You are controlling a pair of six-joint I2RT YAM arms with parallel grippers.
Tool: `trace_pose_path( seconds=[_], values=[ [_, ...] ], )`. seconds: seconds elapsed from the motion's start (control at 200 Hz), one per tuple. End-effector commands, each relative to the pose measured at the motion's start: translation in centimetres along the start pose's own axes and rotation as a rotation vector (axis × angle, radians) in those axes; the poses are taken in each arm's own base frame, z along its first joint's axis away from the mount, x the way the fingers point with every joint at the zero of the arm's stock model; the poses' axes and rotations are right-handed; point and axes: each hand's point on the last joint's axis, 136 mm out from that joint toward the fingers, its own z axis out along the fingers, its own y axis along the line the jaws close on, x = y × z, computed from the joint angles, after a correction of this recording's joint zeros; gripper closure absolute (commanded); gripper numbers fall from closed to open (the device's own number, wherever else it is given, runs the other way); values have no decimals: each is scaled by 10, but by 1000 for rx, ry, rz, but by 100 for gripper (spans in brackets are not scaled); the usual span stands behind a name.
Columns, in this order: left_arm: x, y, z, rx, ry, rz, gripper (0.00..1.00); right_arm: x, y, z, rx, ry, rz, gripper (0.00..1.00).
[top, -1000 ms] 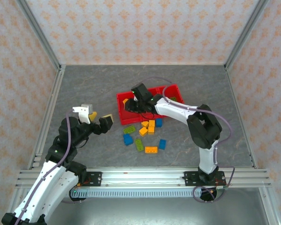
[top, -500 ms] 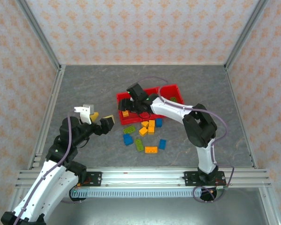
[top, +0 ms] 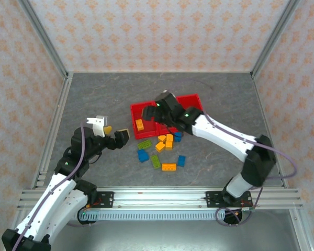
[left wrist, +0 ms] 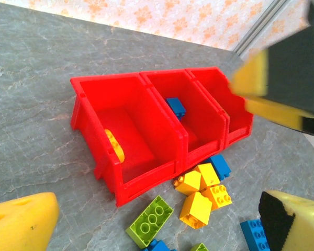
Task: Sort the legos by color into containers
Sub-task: Place the lego in the container, then pick up the lego from the bottom-center of the table.
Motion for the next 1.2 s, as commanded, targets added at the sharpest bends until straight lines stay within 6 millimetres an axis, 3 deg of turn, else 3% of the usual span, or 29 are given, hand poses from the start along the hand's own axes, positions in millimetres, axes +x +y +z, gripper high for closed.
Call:
trace_pose_path(
  seconds=[0.0,0.185,0.365,0.496,0.681,1.191],
  values=[
    [1,-9,0,47,2,12,1,34,-59,-15,207,8,32,0],
    [6,-14,4,75,29,13,1,87,-103,-40,245,71,128,0],
    [14,-4,13,31,75,0,1,135,-136,-38,374,178,129,0],
    [16,-4,15,30,90,-2,1,156,-146,-29,415,228,132,0],
    [12,-10,9,55,61,18,1,170,-156,-19,466,268,118,10],
    [6,-18,0,91,7,53,1,182,-180,2,538,248,88,27]
  ],
)
